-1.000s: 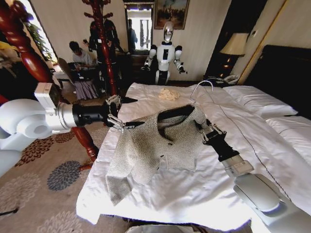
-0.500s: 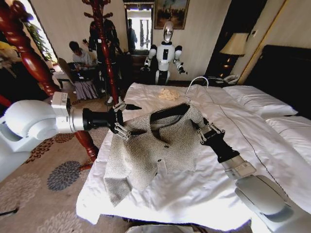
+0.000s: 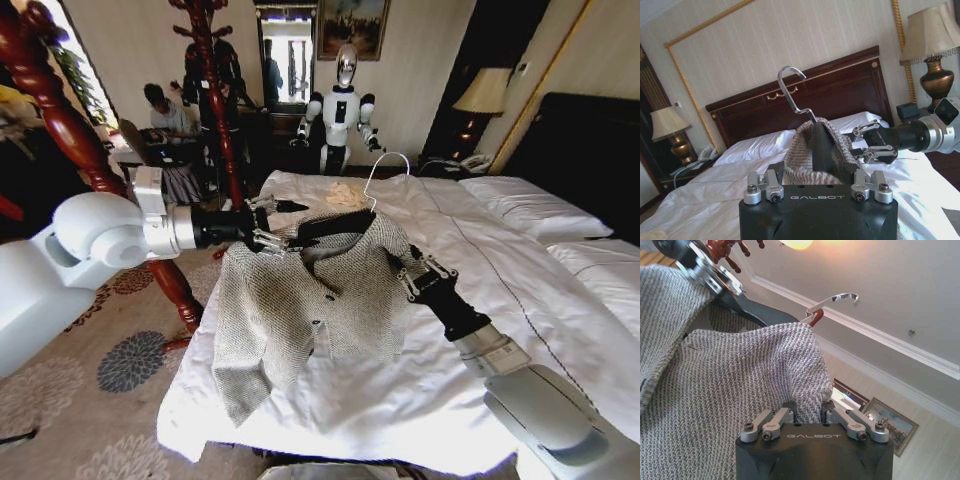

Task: Pick up the clothes from the bed and hang them on the clothes hanger.

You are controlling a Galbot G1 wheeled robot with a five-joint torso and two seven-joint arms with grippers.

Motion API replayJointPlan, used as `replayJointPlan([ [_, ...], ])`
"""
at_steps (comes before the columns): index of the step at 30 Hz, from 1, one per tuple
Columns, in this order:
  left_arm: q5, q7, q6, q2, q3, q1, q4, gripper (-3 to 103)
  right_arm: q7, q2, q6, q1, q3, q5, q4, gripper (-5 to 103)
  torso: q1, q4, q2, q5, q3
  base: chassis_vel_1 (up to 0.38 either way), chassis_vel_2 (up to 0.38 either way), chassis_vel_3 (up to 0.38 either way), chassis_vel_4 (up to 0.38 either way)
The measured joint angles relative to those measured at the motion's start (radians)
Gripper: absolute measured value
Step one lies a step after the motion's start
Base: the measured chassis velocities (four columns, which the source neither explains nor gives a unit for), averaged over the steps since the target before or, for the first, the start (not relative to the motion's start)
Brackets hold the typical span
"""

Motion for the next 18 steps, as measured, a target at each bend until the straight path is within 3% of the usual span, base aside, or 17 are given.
replayJointPlan([
  [4, -0.011, 0.027, 0.001, -0.075, 0.101, -0.112, 0.055, 44, -0.003, 0.004, 0.010, -0.003, 0.005, 0.001, 0.002, 23, 0.000, -0.0001, 0.000, 0.0001, 0.000, 0.000, 0.000, 0.000, 0.000],
  [5, -0.011, 0.027, 0.001, -0.075, 0.101, -0.112, 0.055, 44, -0.003, 0.004, 0.010, -0.003, 0.005, 0.001, 0.002, 23, 0.000, -0.0001, 0.000, 0.0001, 0.000, 0.000, 0.000, 0.000, 0.000],
  [8, -0.017, 0.057, -0.002, -0.114, 0.133, -0.148, 0.085, 28, -0.003, 0.006, 0.015, -0.007, 0.015, 0.002, 0.002, 23, 0.000, -0.0001, 0.000, 0.0001, 0.000, 0.000, 0.000, 0.000, 0.000],
  [10, -0.017, 0.062, -0.003, -0.119, 0.136, -0.151, 0.092, 28, -0.003, 0.008, 0.015, -0.008, 0.017, 0.002, 0.002, 23, 0.000, 0.0000, 0.000, 0.0001, 0.000, 0.000, 0.000, 0.000, 0.000],
  [12, -0.017, 0.068, -0.009, -0.125, 0.137, -0.151, 0.099, 17, -0.002, 0.012, 0.016, -0.009, 0.018, 0.002, 0.002, 23, 0.000, 0.0002, 0.000, -0.0003, 0.000, 0.000, 0.000, 0.000, 0.000],
  [15, -0.024, 0.065, -0.013, -0.127, 0.129, -0.151, 0.099, 21, -0.002, 0.016, 0.018, -0.010, 0.018, 0.001, 0.001, 23, 0.000, 0.0002, 0.000, -0.0003, 0.000, 0.000, 0.000, 0.000, 0.000],
  [16, -0.043, 0.057, -0.016, -0.126, 0.115, -0.149, 0.097, 32, -0.002, 0.019, 0.019, -0.010, 0.018, 0.000, 0.000, 23, 0.000, 0.0001, 0.000, -0.0002, 0.000, 0.000, 0.000, 0.000, 0.000],
  [18, -0.087, 0.041, -0.021, -0.118, 0.084, -0.144, 0.088, 37, -0.002, 0.021, 0.020, -0.010, 0.016, -0.007, -0.006, 23, 0.000, 0.0001, 0.000, -0.0001, 0.000, 0.000, 0.000, 0.000, 0.000],
])
